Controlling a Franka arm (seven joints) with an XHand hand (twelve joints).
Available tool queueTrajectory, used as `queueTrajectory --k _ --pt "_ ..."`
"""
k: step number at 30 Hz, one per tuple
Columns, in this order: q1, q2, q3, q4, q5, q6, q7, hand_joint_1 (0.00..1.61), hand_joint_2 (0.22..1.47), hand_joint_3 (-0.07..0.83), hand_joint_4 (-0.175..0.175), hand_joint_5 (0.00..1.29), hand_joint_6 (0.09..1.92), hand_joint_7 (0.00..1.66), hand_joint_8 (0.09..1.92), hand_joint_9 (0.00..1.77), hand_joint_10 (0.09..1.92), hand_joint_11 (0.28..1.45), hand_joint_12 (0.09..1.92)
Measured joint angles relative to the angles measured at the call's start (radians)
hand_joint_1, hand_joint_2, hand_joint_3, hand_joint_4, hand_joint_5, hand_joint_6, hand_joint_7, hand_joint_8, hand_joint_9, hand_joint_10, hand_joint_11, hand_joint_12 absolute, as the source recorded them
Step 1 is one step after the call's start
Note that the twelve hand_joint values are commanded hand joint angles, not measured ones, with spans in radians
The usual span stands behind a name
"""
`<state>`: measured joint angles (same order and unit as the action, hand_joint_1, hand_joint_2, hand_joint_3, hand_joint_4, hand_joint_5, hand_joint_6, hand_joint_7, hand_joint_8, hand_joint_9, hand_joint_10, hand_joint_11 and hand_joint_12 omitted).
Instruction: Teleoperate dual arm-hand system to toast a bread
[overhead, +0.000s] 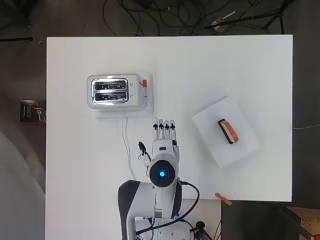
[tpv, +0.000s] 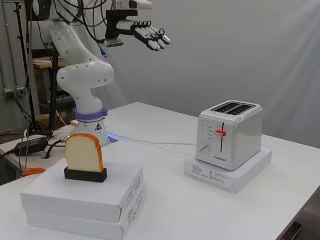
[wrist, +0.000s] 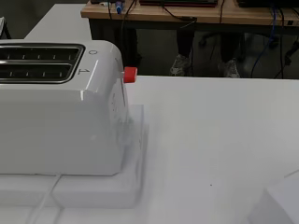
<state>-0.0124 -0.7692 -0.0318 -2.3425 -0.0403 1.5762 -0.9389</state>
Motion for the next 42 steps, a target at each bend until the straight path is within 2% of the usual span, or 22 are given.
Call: queueTrajectory --k 3,5,6,10,15,17,20,26,30,33,38,42 --pt "-0.017 0.03 -0.124 0.029 -0.077 -0.006 -0.06 0.13 1.2 -0.001 -0.136 0.31 0.09 0.49 0.09 0.58 0.09 0.49 0.09" --pt "-0.024 0.07 -0.2 0.064 -0.109 -0.03 -0.071 0.09 1.16 -0.013 -0.056 0.31 0.09 0.42 0.09 0.52 0.09 0.47 0.09" --pt "-0.027 0.101 -0.229 0.089 -0.118 -0.045 -0.07 0.09 1.15 -0.015 -0.03 0.32 0.09 0.4 0.09 0.52 0.09 0.48 0.09" --pt "-0.035 0.261 -0.267 0.191 -0.143 -0.105 -0.005 0.08 1.12 -0.015 0.032 0.31 0.09 0.38 0.09 0.53 0.09 0.5 0.09" --pt "-0.05 0.441 -0.308 0.29 -0.164 -0.141 0.158 0.04 1.09 -0.007 0.07 0.36 0.09 0.44 0.09 0.61 0.09 0.56 0.09" --pt "-0.056 0.485 -0.335 0.313 -0.163 -0.142 0.192 0.05 1.08 -0.002 0.079 0.4 0.09 0.5 0.09 0.69 0.09 0.62 0.09" --pt "-0.066 0.547 -0.374 0.33 -0.159 -0.123 0.197 0.09 1.08 0.003 0.084 0.45 0.09 0.55 0.09 0.74 0.09 0.64 0.09" --pt "-0.08 0.62 -0.425 0.302 -0.186 -0.035 0.113 0.19 1.07 -0.007 0.099 0.51 0.09 0.56 0.09 0.67 0.09 0.55 0.09" --pt "-0.089 0.626 -0.461 0.281 -0.095 -0.026 0.075 0.25 1.05 -0.009 0.124 0.58 0.09 0.54 0.09 0.57 0.09 0.48 0.09" --pt "-0.091 0.637 -0.463 0.273 -0.047 -0.017 0.071 0.27 1.03 -0.01 0.126 0.57 0.09 0.51 0.09 0.51 0.09 0.46 0.09" --pt "-0.096 0.674 -0.466 0.27 -0.103 0.002 0.06 0.28 1.03 -0.006 0.125 0.52 0.09 0.43 0.09 0.43 0.09 0.43 0.09" --pt "-0.114 0.744 -0.489 0.299 -0.059 0.011 0.01 0.29 1.03 -0.003 0.123 0.44 0.09 0.34 0.09 0.35 0.09 0.41 0.09"
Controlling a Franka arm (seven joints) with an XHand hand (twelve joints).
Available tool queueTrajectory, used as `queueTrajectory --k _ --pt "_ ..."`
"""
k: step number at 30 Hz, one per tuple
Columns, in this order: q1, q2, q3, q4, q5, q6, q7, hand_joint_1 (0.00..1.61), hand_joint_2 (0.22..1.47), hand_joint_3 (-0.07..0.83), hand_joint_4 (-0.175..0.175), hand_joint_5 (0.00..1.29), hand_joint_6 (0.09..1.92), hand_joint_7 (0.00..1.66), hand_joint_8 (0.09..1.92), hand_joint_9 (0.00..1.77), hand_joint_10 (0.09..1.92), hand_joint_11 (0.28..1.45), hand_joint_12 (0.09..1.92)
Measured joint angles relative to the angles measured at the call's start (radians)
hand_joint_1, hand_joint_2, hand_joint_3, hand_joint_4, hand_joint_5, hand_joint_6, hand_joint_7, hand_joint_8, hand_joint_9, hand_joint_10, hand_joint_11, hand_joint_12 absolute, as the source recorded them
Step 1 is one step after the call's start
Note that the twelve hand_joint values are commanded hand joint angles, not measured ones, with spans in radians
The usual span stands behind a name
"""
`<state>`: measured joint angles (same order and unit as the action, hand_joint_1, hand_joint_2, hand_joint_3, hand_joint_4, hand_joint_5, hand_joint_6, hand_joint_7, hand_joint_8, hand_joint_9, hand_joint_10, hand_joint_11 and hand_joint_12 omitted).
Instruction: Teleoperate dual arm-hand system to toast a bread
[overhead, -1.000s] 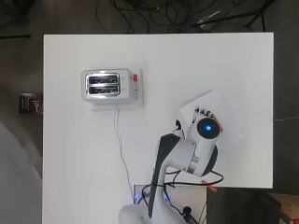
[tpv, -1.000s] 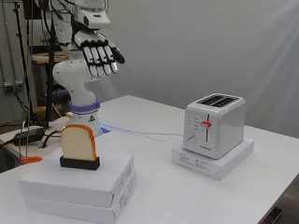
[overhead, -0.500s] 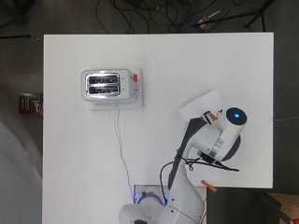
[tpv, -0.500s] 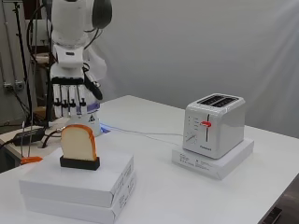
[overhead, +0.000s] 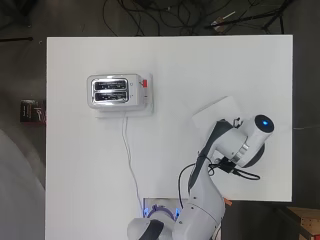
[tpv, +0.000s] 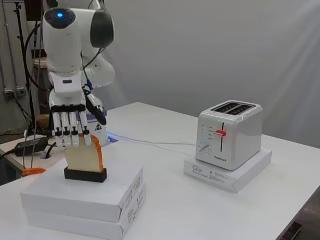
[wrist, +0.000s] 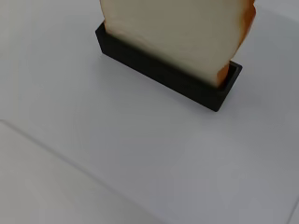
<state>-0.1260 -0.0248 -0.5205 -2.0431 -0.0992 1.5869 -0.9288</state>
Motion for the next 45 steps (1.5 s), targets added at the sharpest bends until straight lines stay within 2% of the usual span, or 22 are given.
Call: queueTrajectory --k 6,7,8,9,10,11,12,13,14,16,19,21,23,24,25,27,29,32,34,38,42,45 --pt "-0.023 0.076 -0.023 0.031 0.039 -0.006 -0.041 0.3 1.02 -0.002 0.138 0.45 0.09 0.29 0.09 0.3 0.09 0.4 0.09" --pt "-0.026 0.082 -0.027 0.032 0.055 -0.006 -0.045 0.34 1.02 -0.001 0.141 0.48 0.09 0.31 0.09 0.33 0.09 0.41 0.09" --pt "-0.027 0.084 -0.03 0.031 0.063 -0.006 -0.054 0.43 1.04 0.002 0.129 0.55 0.09 0.47 0.09 0.51 0.09 0.47 0.09" --pt "-0.029 0.087 -0.032 0.031 0.068 -0.008 -0.064 0.58 1.06 -0.002 0.109 0.67 0.09 0.7 0.32 0.77 0.39 0.58 0.29" --pt "-0.031 0.088 -0.033 0.03 0.074 -0.01 -0.071 0.71 1.1 0.002 0.094 0.74 0.09 0.83 0.89 0.98 0.98 0.71 0.83" --pt "-0.032 0.086 -0.032 0.026 0.079 -0.007 -0.072 0.8 1.14 0.005 0.078 0.76 0.09 0.89 1.34 1.1 1.41 0.77 1.27" --pt "-0.033 0.084 -0.029 0.018 0.08 0.006 -0.068 0.84 1.16 0.006 0.067 0.75 0.09 0.91 1.61 1.15 1.66 0.78 1.53" --pt "-0.034 0.083 -0.025 0.008 0.079 0.026 -0.066 0.86 1.18 0.005 0.058 0.74 0.09 0.92 1.72 1.16 1.79 0.77 1.66" --pt "-0.035 0.085 -0.023 0.001 0.08 0.047 -0.066 0.87 1.18 0.003 0.047 0.71 0.09 0.93 1.71 1.16 1.81 0.75 1.7" --pt "-0.036 0.089 -0.022 -0.002 0.085 0.074 -0.07 0.9 1.19 0.002 0.032 0.67 0.09 0.95 1.57 1.17 1.75 0.74 1.7" --pt "-0.041 0.069 -0.02 -0.023 0.097 0.074 -0.068 1.25 1.16 0.0 0.001 0.57 0.09 0.9 1.28 1.16 1.59 0.72 1.64" --pt "-0.045 0.037 -0.017 -0.046 0.109 0.088 -0.071 1.31 1.14 -0.004 0.014 0.63 0.09 0.93 1.15 1.14 1.28 0.65 1.44" --pt "-0.048 -0.008 -0.003 -0.053 0.108 0.103 -0.084 1.26 1.16 -0.002 -0.108 0.74 0.72 0.94 1.18 1.17 1.07 0.63 1.3" --pt "-0.049 -0.034 0.009 -0.055 0.102 0.113 -0.09 1.25 1.17 -0.002 -0.141 0.75 0.91 0.97 1.18 1.18 0.96 0.62 1.21" --pt "-0.049 -0.067 0.027 -0.059 0.096 0.124 -0.102 1.29 1.14 0.005 -0.159 0.75 0.99 0.99 1.07 1.17 0.96 0.61 1.04" --pt "-0.049 -0.122 0.06 -0.069 0.086 0.143 -0.142 1.26 1.15 0.002 -0.157 0.76 1.14 1.05 0.97 1.22 0.6 0.63 0.72" --pt "-0.046 -0.157 0.09 -0.057 0.088 0.141 -0.2 1.34 1.12 0.0 -0.169 0.75 1.13 1.06 0.86 1.19 0.8 0.67 0.53" --pt "-0.041 -0.194 0.135 0.005 0.099 0.141 -0.247 1.25 1.17 0.0 -0.175 0.7 1.25 1.04 1.0 1.25 0.39 0.72 0.3" --pt "-0.035 -0.207 0.159 0.058 0.119 0.127 -0.289 1.23 1.19 -0.001 -0.173 0.67 1.3 1.01 1.06 1.29 0.25 0.75 0.19" --pt "-0.02 -0.158 0.216 0.23 0.141 0.03 -0.404 1.21 1.19 -0.001 -0.144 0.69 1.3 1.01 1.07 1.3 0.18 0.8 0.13" --pt "0.0 -0.058 0.322 0.404 0.133 -0.091 -0.473 1.23 1.16 -0.001 -0.171 0.72 1.28 1.09 0.88 1.34 0.09 0.8 0.09" --pt "0.023 -0.033 0.439 0.423 0.115 -0.096 -0.501 1.24 1.15 -0.001 -0.175 0.72 1.29 1.12 0.83 1.37 0.09 0.8 0.09"
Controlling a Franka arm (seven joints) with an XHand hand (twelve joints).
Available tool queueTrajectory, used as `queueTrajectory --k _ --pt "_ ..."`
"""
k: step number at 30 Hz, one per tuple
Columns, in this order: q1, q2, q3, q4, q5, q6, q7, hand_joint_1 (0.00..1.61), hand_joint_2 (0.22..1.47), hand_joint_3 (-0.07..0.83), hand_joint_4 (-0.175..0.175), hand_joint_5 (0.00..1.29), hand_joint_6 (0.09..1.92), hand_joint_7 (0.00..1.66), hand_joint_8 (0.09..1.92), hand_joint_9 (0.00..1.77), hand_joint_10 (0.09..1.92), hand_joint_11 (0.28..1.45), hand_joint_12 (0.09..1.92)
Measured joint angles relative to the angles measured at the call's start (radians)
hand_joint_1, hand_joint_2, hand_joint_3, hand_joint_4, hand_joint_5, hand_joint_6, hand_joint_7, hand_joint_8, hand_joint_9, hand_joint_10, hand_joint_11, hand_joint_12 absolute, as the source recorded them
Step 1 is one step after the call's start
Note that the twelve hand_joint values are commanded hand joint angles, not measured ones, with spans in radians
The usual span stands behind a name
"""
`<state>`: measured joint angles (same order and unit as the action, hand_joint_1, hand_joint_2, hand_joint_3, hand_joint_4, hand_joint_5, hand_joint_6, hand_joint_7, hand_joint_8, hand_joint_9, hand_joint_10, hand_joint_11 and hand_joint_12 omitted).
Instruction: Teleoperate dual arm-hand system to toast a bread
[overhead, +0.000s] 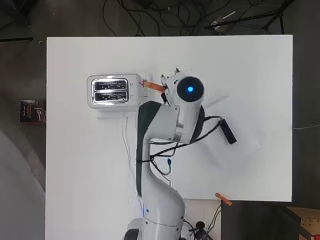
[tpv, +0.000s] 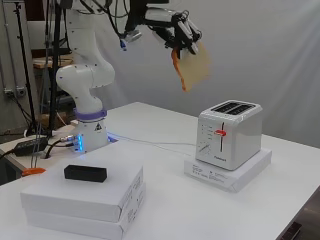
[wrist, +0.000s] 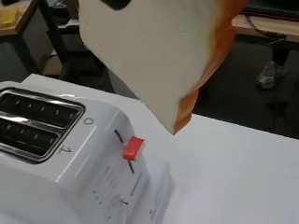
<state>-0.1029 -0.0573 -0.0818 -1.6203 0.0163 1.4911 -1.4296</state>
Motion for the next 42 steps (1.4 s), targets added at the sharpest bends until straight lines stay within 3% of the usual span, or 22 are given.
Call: queueTrajectory --k 5,12,18,22,26,33,38,42 --pt "0.034 0.058 0.178 -0.033 0.002 0.023 -0.04 1.25 1.14 -0.001 -0.175 0.74 1.26 1.17 0.73 1.39 0.09 0.82 0.09" --pt "-0.023 0.064 0.331 -0.087 0.011 0.064 -0.056 1.25 1.13 -0.001 -0.175 0.75 1.24 1.18 0.72 1.4 0.09 0.82 0.09" --pt "-0.102 0.123 0.427 -0.038 -0.006 0.074 -0.032 1.25 1.14 0.0 -0.175 0.75 1.24 1.17 0.74 1.4 0.09 0.82 0.09" --pt "-0.072 0.214 0.433 0.078 -0.025 0.052 -0.022 1.24 1.16 0.001 -0.175 0.7 1.27 1.11 0.87 1.41 0.09 0.83 0.09" --pt "-0.072 0.231 0.415 0.135 0.078 0.061 -0.052 1.24 1.15 -0.001 -0.175 0.73 1.25 1.12 0.86 1.43 0.09 0.86 0.09" --pt "-0.069 0.192 0.363 -0.071 0.262 0.134 -0.099 1.24 1.15 -0.001 -0.175 0.74 1.23 1.12 0.87 1.43 0.09 0.88 0.09" --pt "-0.068 0.132 0.32 -0.164 0.288 0.269 -0.079 1.24 1.15 -0.001 -0.175 0.74 1.22 1.13 0.85 1.45 0.09 0.89 0.09" --pt "-0.071 0.104 0.284 -0.206 0.339 0.31 -0.106 1.24 1.15 0.0 -0.175 0.73 1.23 1.13 0.85 1.45 0.09 0.89 0.09"
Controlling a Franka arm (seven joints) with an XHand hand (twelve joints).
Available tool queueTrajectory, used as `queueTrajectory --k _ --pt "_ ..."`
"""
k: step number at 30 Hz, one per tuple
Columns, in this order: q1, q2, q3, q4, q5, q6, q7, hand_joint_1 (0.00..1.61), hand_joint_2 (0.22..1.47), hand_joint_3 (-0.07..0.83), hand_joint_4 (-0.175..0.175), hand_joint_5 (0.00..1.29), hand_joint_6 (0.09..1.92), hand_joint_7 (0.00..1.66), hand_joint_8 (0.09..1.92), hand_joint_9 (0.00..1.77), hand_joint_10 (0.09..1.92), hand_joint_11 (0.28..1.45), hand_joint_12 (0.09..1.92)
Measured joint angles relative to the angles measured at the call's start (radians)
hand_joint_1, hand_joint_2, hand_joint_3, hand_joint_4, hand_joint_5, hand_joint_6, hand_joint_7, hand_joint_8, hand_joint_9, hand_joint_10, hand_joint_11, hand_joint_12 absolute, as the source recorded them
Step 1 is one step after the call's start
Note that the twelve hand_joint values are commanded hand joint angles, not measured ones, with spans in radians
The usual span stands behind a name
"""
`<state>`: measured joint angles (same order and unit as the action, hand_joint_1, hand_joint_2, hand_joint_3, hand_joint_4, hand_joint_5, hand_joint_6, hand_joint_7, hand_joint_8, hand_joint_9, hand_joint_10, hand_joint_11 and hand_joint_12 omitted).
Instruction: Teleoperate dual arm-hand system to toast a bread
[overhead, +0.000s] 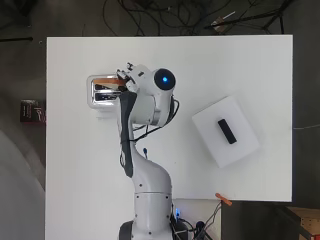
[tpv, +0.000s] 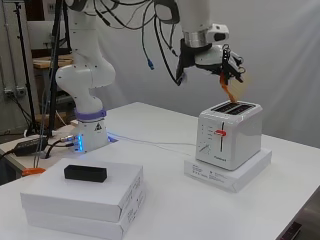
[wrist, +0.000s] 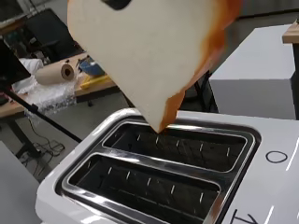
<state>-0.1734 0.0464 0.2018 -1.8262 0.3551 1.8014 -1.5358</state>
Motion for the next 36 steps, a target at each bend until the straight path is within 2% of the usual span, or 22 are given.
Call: queueTrajectory --k 5,7,9,13,15,18,23,28,30,31,32,34,36 --pt "-0.008 -0.003 -0.062 -0.041 0.165 0.01 -0.04 1.24 1.16 0.001 -0.175 0.72 1.25 1.11 0.88 1.45 0.09 0.87 0.1" --pt "-0.005 -0.001 -0.073 -0.042 0.175 0.01 -0.034 1.24 1.15 -0.001 -0.175 0.72 1.27 1.12 0.84 1.42 0.09 0.85 0.09" --pt "0.006 0.006 -0.059 -0.021 0.099 0.001 -0.017 1.24 1.14 -0.001 -0.167 0.75 1.27 1.15 0.75 1.4 0.09 0.84 0.09" --pt "0.033 0.017 -0.01 0.03 -0.221 -0.019 0.03 1.24 1.13 -0.001 -0.149 0.78 1.24 1.17 0.7 1.4 0.09 0.83 0.09" --pt "0.044 0.024 0.015 0.057 -0.327 -0.031 0.055 1.24 1.12 -0.001 -0.132 0.8 1.23 1.18 0.69 1.39 0.09 0.83 0.09" --pt "0.054 0.03 0.036 0.081 -0.392 -0.025 0.084 1.24 1.12 -0.001 -0.119 0.82 1.19 1.19 0.68 1.41 0.09 0.85 0.1" --pt "0.066 0.028 0.05 0.112 -0.455 0.057 0.108 1.24 1.12 0.001 -0.126 0.81 1.2 1.19 0.68 1.39 0.09 0.84 0.11" --pt "0.085 0.035 0.081 0.211 -0.543 -0.011 0.083 1.23 1.13 0.001 -0.109 0.8 1.27 1.17 0.65 1.32 0.09 0.78 0.09" --pt "0.096 0.043 0.1 0.213 -0.606 -0.042 0.077 1.32 1.12 0.015 -0.151 0.78 1.33 1.07 0.74 1.14 0.58 0.76 0.09" --pt "0.103 0.052 0.111 0.213 -0.64 -0.059 0.082 1.29 1.13 0.003 -0.131 0.79 1.33 1.07 0.74 1.11 0.52 0.75 0.09" --pt "0.109 0.06 0.122 0.214 -0.672 -0.074 0.09 1.26 1.14 -0.001 -0.111 0.8 1.33 1.08 0.72 1.14 0.36 0.75 0.09" --pt "0.119 0.07 0.137 0.215 -0.719 -0.103 0.125 1.23 1.14 0.001 -0.092 0.82 1.33 1.08 0.7 1.19 0.13 0.75 0.09" --pt "0.127 0.081 0.143 0.222 -0.735 -0.125 0.16 1.31 1.13 0.009 -0.145 0.79 1.35 1.02 0.76 1.1 0.63 0.77 0.09"
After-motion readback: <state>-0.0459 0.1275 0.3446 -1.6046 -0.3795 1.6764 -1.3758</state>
